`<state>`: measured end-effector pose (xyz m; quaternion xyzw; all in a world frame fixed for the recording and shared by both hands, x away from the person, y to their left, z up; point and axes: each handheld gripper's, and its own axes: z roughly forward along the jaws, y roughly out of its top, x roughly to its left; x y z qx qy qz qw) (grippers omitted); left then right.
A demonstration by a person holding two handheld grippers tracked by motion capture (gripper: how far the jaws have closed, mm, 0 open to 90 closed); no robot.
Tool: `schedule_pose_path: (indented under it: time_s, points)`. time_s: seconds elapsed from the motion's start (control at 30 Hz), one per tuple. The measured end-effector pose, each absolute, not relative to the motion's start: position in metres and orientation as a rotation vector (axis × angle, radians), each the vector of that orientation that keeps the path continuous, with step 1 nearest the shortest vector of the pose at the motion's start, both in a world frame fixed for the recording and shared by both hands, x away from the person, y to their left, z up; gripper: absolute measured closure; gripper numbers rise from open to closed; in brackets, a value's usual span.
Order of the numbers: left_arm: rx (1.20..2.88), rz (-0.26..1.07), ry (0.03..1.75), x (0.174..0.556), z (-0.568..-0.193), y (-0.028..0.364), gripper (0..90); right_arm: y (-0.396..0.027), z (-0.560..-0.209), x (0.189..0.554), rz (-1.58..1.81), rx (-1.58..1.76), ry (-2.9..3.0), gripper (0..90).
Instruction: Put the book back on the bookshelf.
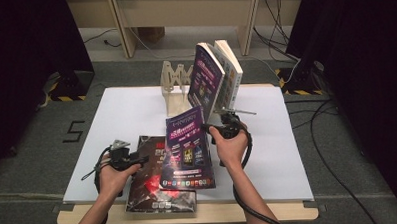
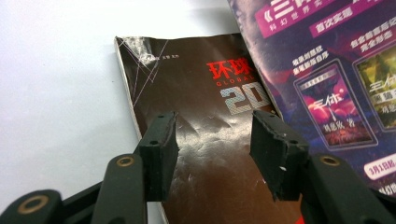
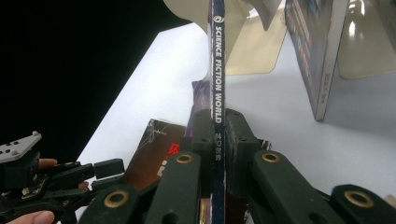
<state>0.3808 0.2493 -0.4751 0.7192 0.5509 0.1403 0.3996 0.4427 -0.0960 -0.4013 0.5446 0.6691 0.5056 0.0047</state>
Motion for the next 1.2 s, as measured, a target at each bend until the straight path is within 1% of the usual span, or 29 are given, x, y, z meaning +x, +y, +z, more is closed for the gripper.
schedule_pose_path:
  time_s: [1.2]
  points:
    - [1.819,0.354,1.396,0.381,-0.475,0.249,50.4,-0.099,-0.376,0.445,1.626,1.590,1.998,84.6]
